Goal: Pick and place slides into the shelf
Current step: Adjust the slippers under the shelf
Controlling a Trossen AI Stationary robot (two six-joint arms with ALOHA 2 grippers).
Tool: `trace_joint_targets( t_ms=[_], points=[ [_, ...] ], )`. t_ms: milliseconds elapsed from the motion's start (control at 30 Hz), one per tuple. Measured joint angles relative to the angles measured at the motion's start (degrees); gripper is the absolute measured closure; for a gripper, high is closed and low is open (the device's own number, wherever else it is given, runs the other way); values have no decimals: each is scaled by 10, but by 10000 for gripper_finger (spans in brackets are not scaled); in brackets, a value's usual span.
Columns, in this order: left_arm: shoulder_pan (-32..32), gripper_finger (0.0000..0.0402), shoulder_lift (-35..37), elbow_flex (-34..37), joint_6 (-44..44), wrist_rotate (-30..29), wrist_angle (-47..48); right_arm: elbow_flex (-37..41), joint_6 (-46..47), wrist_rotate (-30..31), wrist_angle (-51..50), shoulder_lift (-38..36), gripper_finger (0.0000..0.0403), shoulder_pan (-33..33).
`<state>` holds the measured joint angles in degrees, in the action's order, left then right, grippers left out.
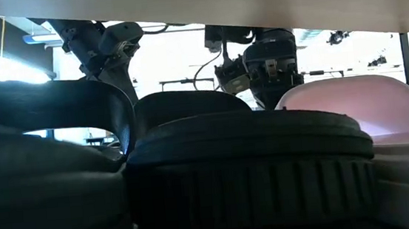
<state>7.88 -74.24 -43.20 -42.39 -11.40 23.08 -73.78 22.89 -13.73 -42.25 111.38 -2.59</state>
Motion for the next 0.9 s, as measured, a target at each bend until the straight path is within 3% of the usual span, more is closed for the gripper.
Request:
trace_joint_targets(
  t_ms=[167, 700, 900],
  points=[
    [0, 401, 0, 0, 0, 0, 3, 0, 6, -7, 33, -13, 403, 7],
    [0, 401, 0, 0, 0, 0, 10, 0, -53, -134, 65, -13, 403, 12],
    [0, 401, 0, 0, -1, 0, 9, 0, -60, -110, 65, -13, 403, 13]
  ],
)
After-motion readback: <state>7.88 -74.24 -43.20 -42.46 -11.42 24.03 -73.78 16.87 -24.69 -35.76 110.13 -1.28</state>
